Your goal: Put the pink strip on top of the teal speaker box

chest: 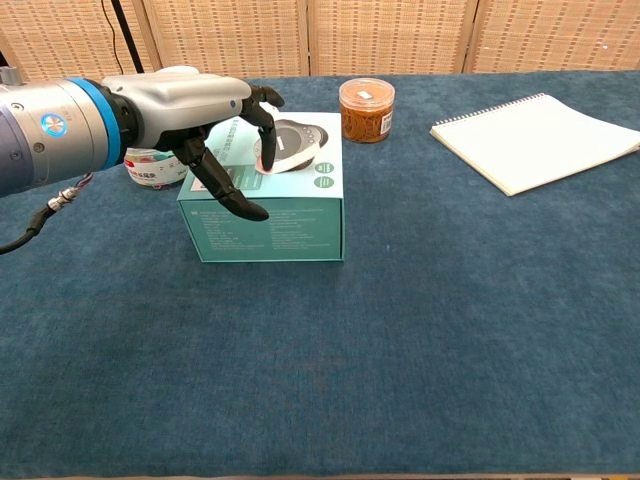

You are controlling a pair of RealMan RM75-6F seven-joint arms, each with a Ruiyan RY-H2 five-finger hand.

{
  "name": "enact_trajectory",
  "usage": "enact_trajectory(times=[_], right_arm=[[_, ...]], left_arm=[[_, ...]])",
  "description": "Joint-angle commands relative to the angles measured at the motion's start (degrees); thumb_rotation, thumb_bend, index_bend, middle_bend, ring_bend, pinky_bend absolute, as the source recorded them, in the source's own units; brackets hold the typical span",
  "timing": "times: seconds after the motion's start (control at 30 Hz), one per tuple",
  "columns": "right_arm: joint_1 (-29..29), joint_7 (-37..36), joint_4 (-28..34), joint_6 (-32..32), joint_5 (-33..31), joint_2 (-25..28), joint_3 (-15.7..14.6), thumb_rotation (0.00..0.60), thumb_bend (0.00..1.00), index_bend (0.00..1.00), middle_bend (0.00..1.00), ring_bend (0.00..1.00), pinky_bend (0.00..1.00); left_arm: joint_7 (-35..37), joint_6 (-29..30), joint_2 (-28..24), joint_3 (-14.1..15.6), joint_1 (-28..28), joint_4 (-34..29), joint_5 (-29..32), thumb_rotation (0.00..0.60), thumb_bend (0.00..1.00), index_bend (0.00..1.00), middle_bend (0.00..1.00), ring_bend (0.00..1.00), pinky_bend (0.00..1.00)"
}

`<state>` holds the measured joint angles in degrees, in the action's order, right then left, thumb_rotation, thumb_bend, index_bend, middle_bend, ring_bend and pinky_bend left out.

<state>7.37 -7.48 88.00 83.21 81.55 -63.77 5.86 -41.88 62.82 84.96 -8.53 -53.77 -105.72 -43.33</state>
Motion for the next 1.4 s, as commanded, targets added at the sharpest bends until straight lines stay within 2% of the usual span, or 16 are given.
enact_trajectory(times=[0.03, 1.4], right_arm=[[-0.03, -0.10, 0.05, -0.07, 0.01, 0.04, 0.08, 0.600, 0.00, 0.00, 0.00, 0.00, 0.00], [-0.57, -0.22, 0.88, -0.77, -0.07, 0.62, 0.73, 0.600, 0.00, 0.00, 0.00, 0.00, 0.00]], left_arm=[[0.26, 0.26, -0.17, 0.21, 0.13, -0.16, -0.32, 0.394, 0.00, 0.42, 0.00, 0.00, 0.00], [-0.36, 0.81, -0.38, 1.00, -0.47, 1.46, 0.18, 0.382, 0.00, 0.42, 0.00, 0.00, 0.00]])
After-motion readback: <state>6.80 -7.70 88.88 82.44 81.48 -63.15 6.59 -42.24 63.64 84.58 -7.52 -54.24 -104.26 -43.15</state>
